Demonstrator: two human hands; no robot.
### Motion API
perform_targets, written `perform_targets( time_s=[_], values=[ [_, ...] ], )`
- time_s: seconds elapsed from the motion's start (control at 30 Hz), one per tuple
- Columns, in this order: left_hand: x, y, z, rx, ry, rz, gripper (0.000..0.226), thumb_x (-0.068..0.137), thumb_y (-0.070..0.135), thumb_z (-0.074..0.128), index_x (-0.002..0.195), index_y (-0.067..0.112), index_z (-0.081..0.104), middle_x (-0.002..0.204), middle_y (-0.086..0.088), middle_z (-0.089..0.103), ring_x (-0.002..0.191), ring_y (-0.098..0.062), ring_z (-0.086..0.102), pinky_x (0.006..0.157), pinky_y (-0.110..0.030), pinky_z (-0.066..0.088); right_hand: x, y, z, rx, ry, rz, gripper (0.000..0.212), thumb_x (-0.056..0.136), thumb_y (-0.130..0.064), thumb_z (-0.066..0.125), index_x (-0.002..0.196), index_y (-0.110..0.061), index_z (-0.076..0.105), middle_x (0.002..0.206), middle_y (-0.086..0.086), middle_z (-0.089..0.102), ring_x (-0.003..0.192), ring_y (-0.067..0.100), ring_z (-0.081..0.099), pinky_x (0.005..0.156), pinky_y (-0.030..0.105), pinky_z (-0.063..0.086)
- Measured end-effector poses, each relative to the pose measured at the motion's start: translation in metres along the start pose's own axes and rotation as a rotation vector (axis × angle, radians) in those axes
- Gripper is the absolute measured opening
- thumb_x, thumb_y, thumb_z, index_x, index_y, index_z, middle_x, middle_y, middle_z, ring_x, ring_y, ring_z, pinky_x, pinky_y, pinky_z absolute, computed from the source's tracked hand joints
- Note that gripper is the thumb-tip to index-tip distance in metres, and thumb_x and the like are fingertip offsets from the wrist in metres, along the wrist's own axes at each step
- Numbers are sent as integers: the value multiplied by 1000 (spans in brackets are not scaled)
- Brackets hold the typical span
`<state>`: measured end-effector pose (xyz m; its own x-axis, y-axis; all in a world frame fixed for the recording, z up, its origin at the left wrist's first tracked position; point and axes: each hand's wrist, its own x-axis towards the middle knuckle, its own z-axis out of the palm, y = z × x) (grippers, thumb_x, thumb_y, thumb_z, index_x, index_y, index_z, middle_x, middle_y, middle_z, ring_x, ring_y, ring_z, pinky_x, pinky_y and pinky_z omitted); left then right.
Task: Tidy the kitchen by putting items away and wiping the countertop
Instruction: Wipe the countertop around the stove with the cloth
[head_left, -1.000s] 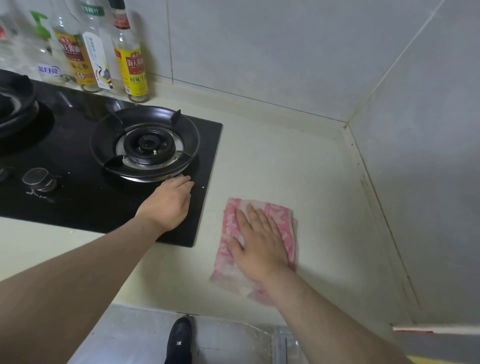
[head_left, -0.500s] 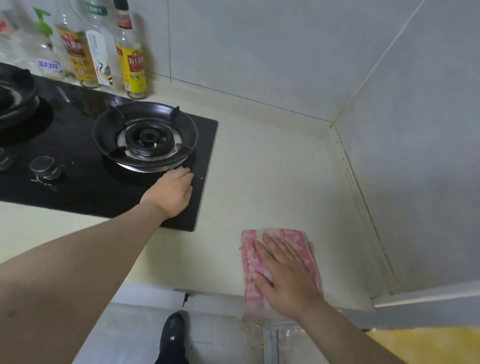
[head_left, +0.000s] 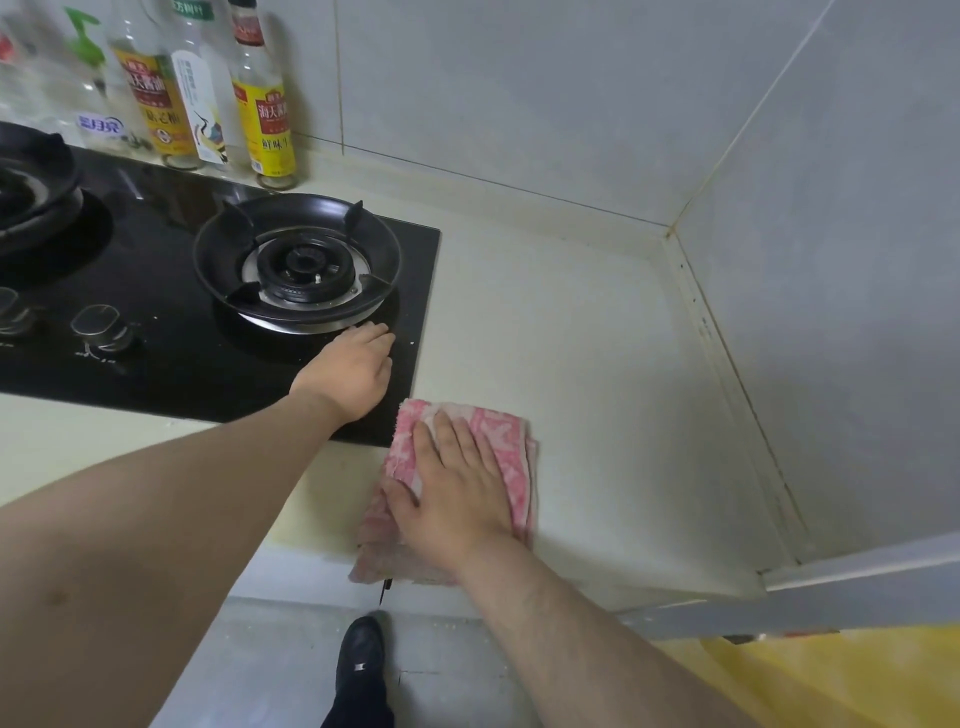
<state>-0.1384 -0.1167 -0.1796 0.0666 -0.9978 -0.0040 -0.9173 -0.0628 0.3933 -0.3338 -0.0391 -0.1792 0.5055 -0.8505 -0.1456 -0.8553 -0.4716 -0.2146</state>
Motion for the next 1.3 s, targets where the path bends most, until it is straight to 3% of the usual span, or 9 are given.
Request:
perform_targets(
  time_s=[0.27, 0.67, 0.8, 0.93, 1.0, 1.03, 1.13, 1.2, 1.3],
  values=[
    [2, -5, 0, -12, -26, -7, 48, 102, 24, 36, 149, 11, 36, 158, -4, 29, 147, -18, 21, 121, -36, 17, -41, 47, -13, -35, -24, -98, 73, 97, -64, 24, 158, -30, 1, 165, -7, -10, 147, 5, -20, 118, 29, -17],
    [-10, 9, -17, -123, -102, -68, 54, 102, 35, 40, 151, 13, 32, 159, -1, 26, 148, -15, 19, 120, -31, 14, -44, 56, -22, -152, -160, -262, 78, 95, -66, 25, 156, -33, -11, 159, -12, -26, 146, 8, -28, 119, 35, -17],
    [-94, 17, -34, -350, 195, -103, 38, 98, 29, 49, 131, 13, 60, 135, 3, 57, 127, -7, 46, 103, -20, 37, -28, 22, -12, -132, -109, -250, 78, 96, -62, 19, 156, -25, -13, 160, -4, -26, 146, 12, -29, 118, 35, -21],
    [-215, 19, -20, -496, 575, -467, 23, 91, 30, 49, 89, 15, 66, 90, 8, 64, 85, -3, 55, 68, -16, 42, -18, 8, -7, -129, -169, -257, 86, 93, -68, 11, 154, -17, -21, 159, 5, -32, 146, 19, -32, 122, 42, -12],
    [-250, 6, 1, -532, 576, -756, 19, 91, 26, 61, 104, 13, 62, 105, 0, 63, 98, -19, 60, 77, -27, 48, -20, 14, -15, -152, -217, -326, 95, 87, -78, 8, 153, -17, -24, 156, 2, -39, 143, 18, -38, 121, 41, -15],
    [-258, -2, 9, -535, 490, -884, 39, 88, 25, 66, 123, 11, 55, 122, -6, 58, 113, -28, 56, 88, -36, 49, -21, 21, -19, -161, -234, -359, 99, 84, -80, 14, 153, -18, -22, 155, 0, -39, 142, 17, -39, 120, 40, -18],
    [-262, -18, 12, -598, 256, -963, 103, 79, 36, 77, 154, 16, 11, 161, -3, 19, 145, -26, 26, 113, -46, 32, -19, 30, -24, -275, -198, -437, 107, 78, -80, 36, 159, -16, 7, 163, 4, -14, 151, 23, -13, 119, 38, -6],
    [-253, -23, 6, -614, 325, -840, 106, 77, 35, 79, 153, 28, 6, 161, 7, 17, 143, -22, 28, 111, -42, 34, -19, 21, -21, -316, -242, -393, 108, 74, -84, 40, 152, -10, 35, 161, 10, 21, 148, 27, 23, 115, 37, 10],
    [-242, -24, 3, -656, 512, -739, 97, 74, 32, 82, 133, 62, 10, 142, 27, 29, 127, -11, 41, 100, -34, 41, -16, 4, -10, -297, -243, -372, 107, 76, -83, 39, 152, -8, 34, 160, 11, 28, 147, 27, 27, 115, 34, 8]
  ],
)
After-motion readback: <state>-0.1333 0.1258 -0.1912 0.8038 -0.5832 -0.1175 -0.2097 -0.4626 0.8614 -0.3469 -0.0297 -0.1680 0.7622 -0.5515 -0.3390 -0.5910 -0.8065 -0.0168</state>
